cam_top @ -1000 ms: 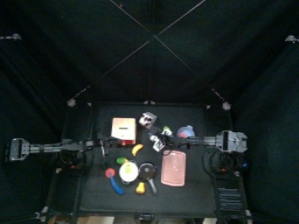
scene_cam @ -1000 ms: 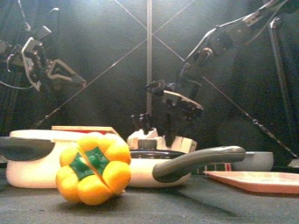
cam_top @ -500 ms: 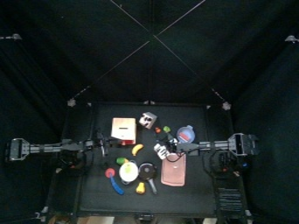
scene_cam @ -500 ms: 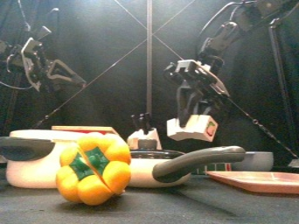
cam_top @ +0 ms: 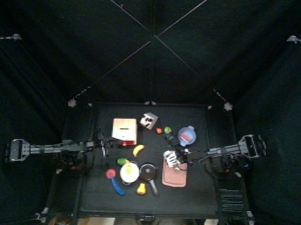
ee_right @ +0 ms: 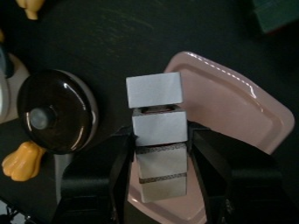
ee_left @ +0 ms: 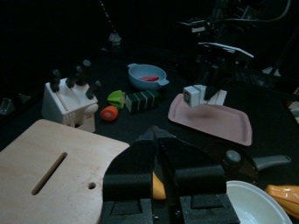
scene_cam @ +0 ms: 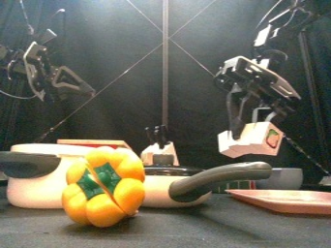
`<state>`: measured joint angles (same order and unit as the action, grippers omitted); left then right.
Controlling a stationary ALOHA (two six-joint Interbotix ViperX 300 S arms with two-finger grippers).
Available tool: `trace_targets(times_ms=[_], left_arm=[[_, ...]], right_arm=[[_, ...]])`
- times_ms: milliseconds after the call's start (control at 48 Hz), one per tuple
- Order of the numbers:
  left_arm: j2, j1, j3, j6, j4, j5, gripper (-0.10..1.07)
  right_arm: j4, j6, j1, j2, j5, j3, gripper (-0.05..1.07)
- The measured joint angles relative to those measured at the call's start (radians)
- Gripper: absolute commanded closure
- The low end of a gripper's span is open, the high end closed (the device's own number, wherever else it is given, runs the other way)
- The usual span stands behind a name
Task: Place white sushi roll on plate
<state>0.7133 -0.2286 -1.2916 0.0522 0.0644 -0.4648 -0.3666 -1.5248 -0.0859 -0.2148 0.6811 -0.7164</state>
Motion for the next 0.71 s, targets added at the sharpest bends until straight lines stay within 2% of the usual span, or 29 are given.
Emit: trace_targets(times_ms=[396, 542, 708], left_arm=[[0.000, 0.000, -0.005, 0.000, 0.000, 0.002, 0.56], [0.000, 0.000, -0.006, 0.000, 0.000, 0.002, 0.56], [0.000, 0.002, -0.006, 0.000, 0.000, 0.003, 0.56]], right_arm=[[-0.023, -0.356, -0.158, -0.002, 0.187, -0.009, 0.40], [-0.051, -0.494, -0.201, 0.026, 0.207, -0.009, 0.40], [-0.092, -0.598, -0.215, 0.074, 0.212, -0.008, 0.40]])
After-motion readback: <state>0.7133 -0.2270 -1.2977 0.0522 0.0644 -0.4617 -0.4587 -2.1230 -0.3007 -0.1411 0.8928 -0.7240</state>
